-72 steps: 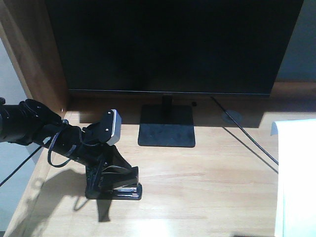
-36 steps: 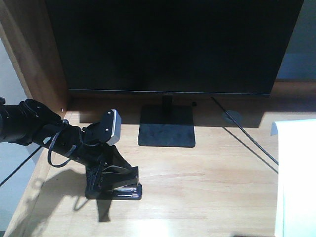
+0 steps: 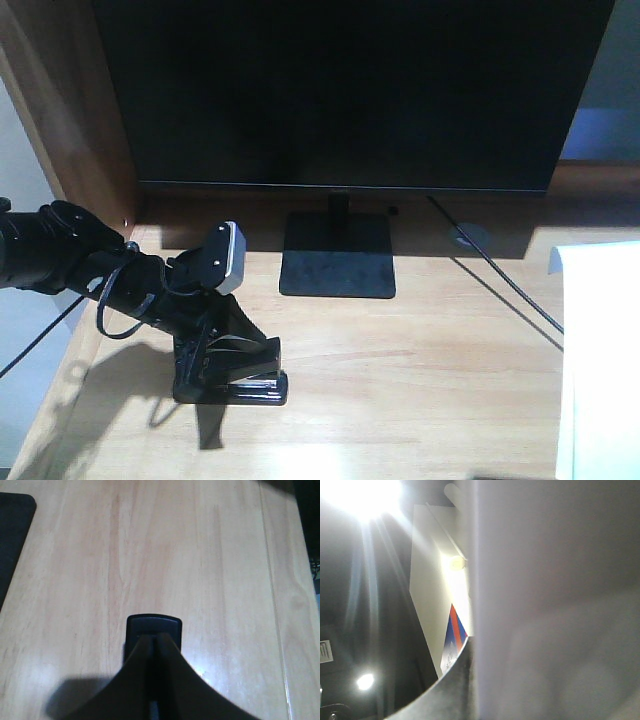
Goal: Grab stapler and paper to desk for stapling
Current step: 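Set the black stapler down on the desk with the left gripper, then swing the white paper in the right gripper over the desk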
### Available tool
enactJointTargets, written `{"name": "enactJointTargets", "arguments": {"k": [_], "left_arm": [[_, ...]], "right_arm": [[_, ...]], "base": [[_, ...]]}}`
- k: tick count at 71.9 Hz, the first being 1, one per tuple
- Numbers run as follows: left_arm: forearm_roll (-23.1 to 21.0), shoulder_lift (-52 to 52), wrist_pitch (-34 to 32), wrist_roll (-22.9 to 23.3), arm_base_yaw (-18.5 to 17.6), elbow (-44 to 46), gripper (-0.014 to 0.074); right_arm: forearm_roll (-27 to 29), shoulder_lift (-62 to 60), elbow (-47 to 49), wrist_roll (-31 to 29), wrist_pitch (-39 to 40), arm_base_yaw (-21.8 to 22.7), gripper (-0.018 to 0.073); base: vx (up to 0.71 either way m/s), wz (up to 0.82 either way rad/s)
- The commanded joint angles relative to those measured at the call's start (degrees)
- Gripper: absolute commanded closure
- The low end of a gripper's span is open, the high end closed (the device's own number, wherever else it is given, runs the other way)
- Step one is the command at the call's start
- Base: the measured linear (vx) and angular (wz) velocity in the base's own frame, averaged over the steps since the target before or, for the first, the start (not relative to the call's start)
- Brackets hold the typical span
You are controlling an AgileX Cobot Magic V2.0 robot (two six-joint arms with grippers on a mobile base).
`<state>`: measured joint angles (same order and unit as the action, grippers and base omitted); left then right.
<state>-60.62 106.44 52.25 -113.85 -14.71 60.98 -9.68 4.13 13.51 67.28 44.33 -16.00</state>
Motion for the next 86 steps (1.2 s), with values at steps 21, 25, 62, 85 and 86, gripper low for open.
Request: {"name": "enactJointTargets", "arguments": {"k": [21, 25, 62, 85, 86], "left_arm": [[-3.12, -2.50, 1.68, 0.57, -0.28, 1.26, 0.0605], [-3.12, -2.50, 1.68, 0.57, -0.28, 1.26, 0.0605], [-3.12, -2.50, 1.68, 0.57, -0.28, 1.26, 0.0605], [-3.12, -2.50, 1.68, 0.57, -0.28, 1.26, 0.0605], [-3.12, -2.50, 1.68, 0.57, -0.28, 1.26, 0.0605]], "right_arm": [[0.07, 1.12, 1.77, -0.80, 0.70, 0.24, 0.0563], [-0.70, 1.73, 1.77, -0.66, -0.96, 0.24, 0.0563], [-5.11, 26.92, 1.77, 7.41, 4.92, 0.24, 0.0560], [-9.86, 45.51, 1.77, 16.74, 16.25, 0.24, 0.0560], [-10.16, 45.90, 1.77, 17.03, 16.41, 0.24, 0.0560]], "base": [[0.00, 0.00], [0.00, 0.00], [0.00, 0.00], [0.00, 0.00], [0.00, 0.00]]}}
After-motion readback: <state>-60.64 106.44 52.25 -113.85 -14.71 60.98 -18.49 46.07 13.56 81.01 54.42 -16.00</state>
